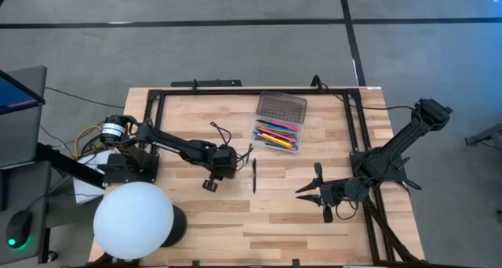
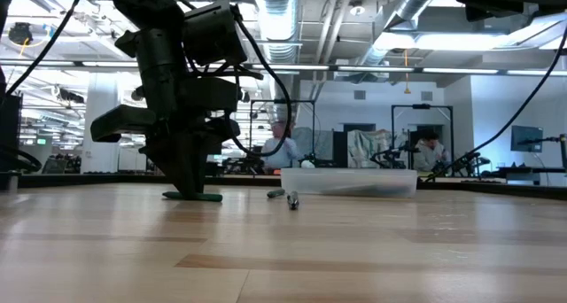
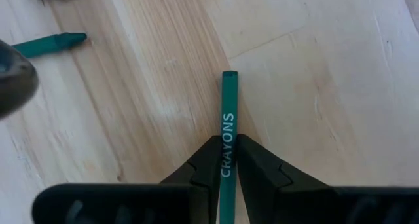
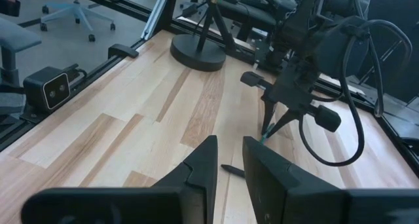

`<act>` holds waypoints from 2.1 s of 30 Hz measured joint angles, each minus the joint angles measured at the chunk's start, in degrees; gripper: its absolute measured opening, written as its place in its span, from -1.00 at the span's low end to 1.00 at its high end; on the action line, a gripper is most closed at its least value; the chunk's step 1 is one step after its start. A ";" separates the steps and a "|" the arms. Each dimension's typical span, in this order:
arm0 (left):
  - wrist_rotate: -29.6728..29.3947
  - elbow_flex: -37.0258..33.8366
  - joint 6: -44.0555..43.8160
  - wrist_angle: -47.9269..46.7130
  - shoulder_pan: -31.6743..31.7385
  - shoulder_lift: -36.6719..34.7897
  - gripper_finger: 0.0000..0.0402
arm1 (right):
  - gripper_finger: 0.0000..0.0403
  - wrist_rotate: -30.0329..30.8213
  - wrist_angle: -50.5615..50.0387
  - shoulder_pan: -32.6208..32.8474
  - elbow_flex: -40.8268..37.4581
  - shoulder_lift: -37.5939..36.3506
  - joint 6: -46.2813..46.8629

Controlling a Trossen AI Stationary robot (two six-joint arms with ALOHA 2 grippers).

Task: Pick & place school supplies into a supply box
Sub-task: Put the green crayon into the black supply box

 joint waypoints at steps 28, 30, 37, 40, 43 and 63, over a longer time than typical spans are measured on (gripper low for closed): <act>-4.83 8.90 12.87 9.32 0.62 0.24 -0.95 | -0.67 -0.04 -0.39 -1.42 -0.02 0.00 0.02; -6.24 9.08 14.88 12.94 1.72 0.23 -0.93 | -0.67 -0.04 -0.42 -1.95 -0.02 0.00 0.02; -5.77 9.11 17.64 26.63 7.45 0.18 -0.91 | -0.67 -0.04 -1.27 -2.75 -0.02 0.00 0.04; -2.78 9.18 17.64 32.71 10.05 1.02 -0.92 | -0.67 -0.06 -1.29 -2.75 -0.02 0.00 0.04; 0.85 9.41 17.14 37.63 12.60 3.01 -0.91 | -0.67 -0.07 -1.29 -2.75 -0.02 0.00 0.04; 1.65 14.69 11.63 38.72 19.80 15.06 -0.88 | -0.67 0.02 -2.75 -2.75 -0.04 0.00 0.20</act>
